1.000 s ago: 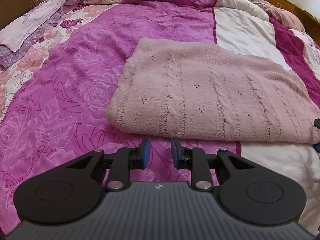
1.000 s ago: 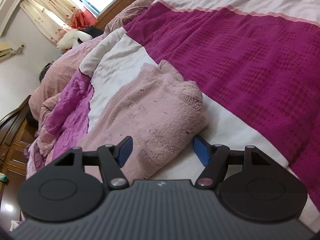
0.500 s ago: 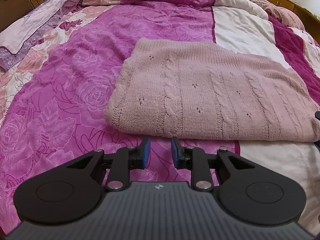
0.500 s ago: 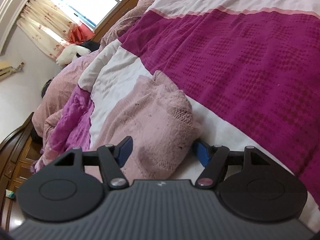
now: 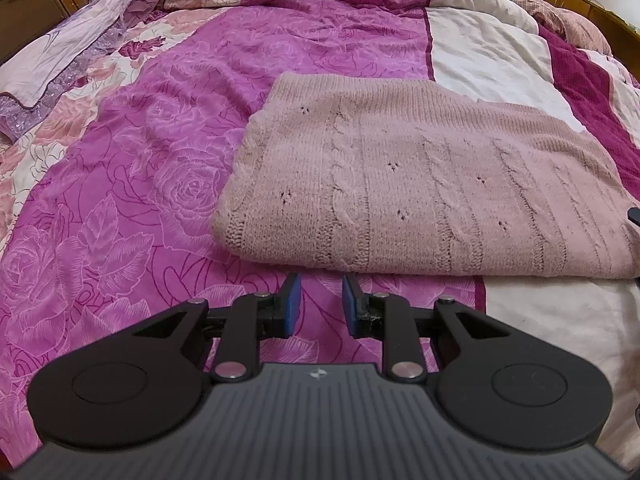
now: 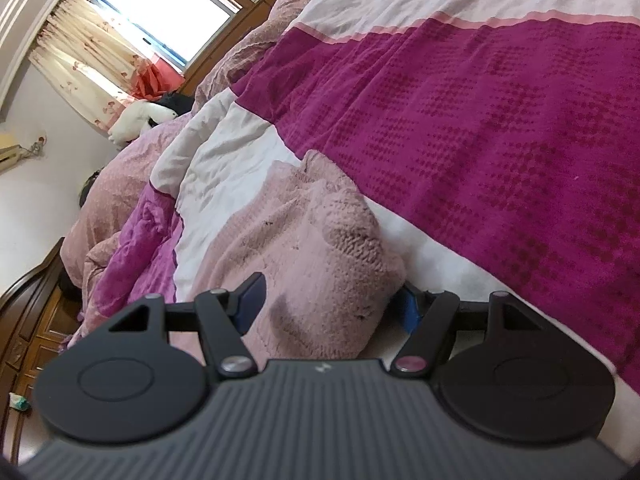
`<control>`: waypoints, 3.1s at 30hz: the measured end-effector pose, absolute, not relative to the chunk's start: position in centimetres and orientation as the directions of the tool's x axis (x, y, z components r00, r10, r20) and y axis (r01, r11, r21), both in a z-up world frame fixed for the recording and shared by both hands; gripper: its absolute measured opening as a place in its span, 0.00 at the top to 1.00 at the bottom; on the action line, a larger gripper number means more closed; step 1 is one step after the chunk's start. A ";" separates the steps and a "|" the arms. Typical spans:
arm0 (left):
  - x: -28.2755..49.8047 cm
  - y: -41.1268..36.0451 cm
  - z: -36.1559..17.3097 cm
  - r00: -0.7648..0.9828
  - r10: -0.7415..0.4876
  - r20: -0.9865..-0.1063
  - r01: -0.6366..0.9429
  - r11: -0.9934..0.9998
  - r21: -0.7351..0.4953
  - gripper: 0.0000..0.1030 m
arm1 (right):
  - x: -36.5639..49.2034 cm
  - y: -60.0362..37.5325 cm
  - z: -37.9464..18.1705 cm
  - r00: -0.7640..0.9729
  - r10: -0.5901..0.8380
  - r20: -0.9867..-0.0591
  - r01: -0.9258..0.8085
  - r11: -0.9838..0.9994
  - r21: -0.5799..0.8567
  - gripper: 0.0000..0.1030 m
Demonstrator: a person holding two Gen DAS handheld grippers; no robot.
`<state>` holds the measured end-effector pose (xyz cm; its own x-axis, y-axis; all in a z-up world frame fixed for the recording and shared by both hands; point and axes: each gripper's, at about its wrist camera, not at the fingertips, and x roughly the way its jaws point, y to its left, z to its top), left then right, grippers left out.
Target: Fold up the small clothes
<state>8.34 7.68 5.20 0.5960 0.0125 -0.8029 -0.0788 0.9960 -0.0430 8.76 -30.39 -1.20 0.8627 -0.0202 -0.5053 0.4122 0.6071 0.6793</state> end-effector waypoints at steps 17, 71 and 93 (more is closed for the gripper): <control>8.2 9.0 5.6 0.607 0.032 -0.794 -0.105 0.994 -0.041 0.72 | 10.6 -31.2 0.7 0.905 -0.017 -0.426 0.341 0.630 0.698 0.71; 7.2 21.2 7.3 0.659 0.103 -0.745 -0.280 0.953 -0.116 0.72 | 13.7 -0.2 3.8 0.744 0.480 -0.465 -0.359 0.874 0.327 0.57; 22.7 14.2 9.9 0.727 -0.159 -0.668 0.070 0.985 -0.159 0.54 | 10.3 -13.0 6.5 0.842 0.351 -0.409 -0.163 0.889 0.427 0.55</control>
